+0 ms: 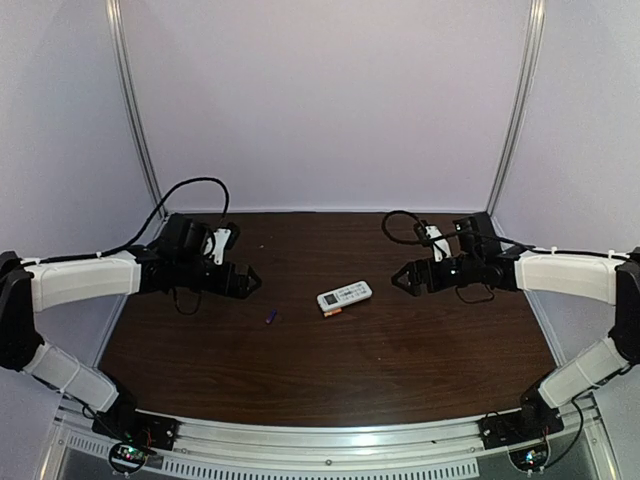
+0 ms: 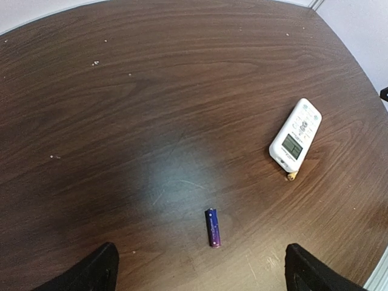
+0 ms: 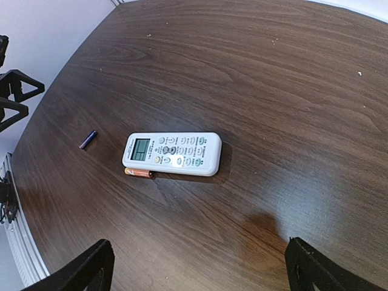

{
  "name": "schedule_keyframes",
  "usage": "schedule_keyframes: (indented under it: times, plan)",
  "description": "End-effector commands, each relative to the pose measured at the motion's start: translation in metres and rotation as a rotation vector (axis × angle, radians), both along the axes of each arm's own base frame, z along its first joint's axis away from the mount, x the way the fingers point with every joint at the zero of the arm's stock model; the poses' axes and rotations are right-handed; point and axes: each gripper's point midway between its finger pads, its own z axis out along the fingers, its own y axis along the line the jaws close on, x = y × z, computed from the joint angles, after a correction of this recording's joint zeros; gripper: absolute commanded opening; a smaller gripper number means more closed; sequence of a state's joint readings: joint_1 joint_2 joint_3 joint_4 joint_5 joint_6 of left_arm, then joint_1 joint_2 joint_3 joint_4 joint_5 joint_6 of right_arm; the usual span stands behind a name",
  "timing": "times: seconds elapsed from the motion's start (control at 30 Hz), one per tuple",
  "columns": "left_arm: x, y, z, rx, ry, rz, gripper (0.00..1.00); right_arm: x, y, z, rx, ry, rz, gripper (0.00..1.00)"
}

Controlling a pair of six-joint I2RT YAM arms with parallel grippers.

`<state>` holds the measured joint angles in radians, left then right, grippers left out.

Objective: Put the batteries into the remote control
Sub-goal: Pick up the remote control from the center of the board.

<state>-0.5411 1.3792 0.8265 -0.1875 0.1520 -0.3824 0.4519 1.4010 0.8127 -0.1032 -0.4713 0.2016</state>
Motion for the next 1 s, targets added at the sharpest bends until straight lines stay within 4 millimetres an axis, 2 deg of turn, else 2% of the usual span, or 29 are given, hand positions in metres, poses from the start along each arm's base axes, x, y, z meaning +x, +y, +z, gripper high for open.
schedule_keyframes:
  times: [0.0, 0.13, 0.23, 0.33, 0.43, 0.47, 0.5, 0.6, 0.7, 0.8, 0.97]
  plan:
    - [0.004, -0.006, 0.004, 0.016, -0.034, -0.031, 0.97, 0.006, 0.0, 0.004, -0.063, -0.025, 0.005, 1.0]
    - [0.0, -0.022, 0.004, 0.015, -0.043, -0.113, 0.97, 0.012, 0.003, 0.004, -0.081, -0.019, 0.002, 1.0]
    - [-0.001, -0.047, 0.007, 0.031, -0.069, -0.198, 0.97, 0.017, 0.007, 0.007, -0.067, -0.009, -0.001, 1.0]
    - [0.001, -0.082, 0.01, 0.068, -0.095, -0.307, 0.97, 0.019, 0.009, 0.012, -0.038, -0.006, -0.01, 1.0]
    - [0.005, -0.123, 0.008, 0.105, -0.111, -0.42, 0.97, 0.019, 0.007, 0.017, -0.008, -0.002, -0.019, 1.0]
    - [0.009, -0.14, 0.014, 0.112, -0.134, -0.45, 0.97, 0.02, 0.004, 0.019, 0.001, 0.001, -0.03, 1.0]
    - [0.01, -0.153, 0.002, 0.14, -0.121, -0.481, 0.97, 0.02, 0.001, 0.021, 0.01, 0.002, -0.041, 1.0]
    - [0.013, -0.19, -0.015, 0.223, -0.123, -0.547, 0.97, 0.021, -0.012, 0.028, 0.053, 0.003, -0.077, 1.0]
    - [0.02, -0.214, -0.032, 0.268, -0.11, -0.577, 0.97, 0.018, -0.022, 0.034, 0.096, 0.002, -0.099, 1.0]
    - [0.025, -0.23, -0.047, 0.304, -0.104, -0.624, 0.97, 0.016, -0.034, 0.038, 0.126, 0.0, -0.123, 1.0]
    - [0.033, -0.239, -0.07, 0.358, -0.085, -0.652, 0.97, 0.009, -0.043, 0.039, 0.144, -0.008, -0.14, 1.0]
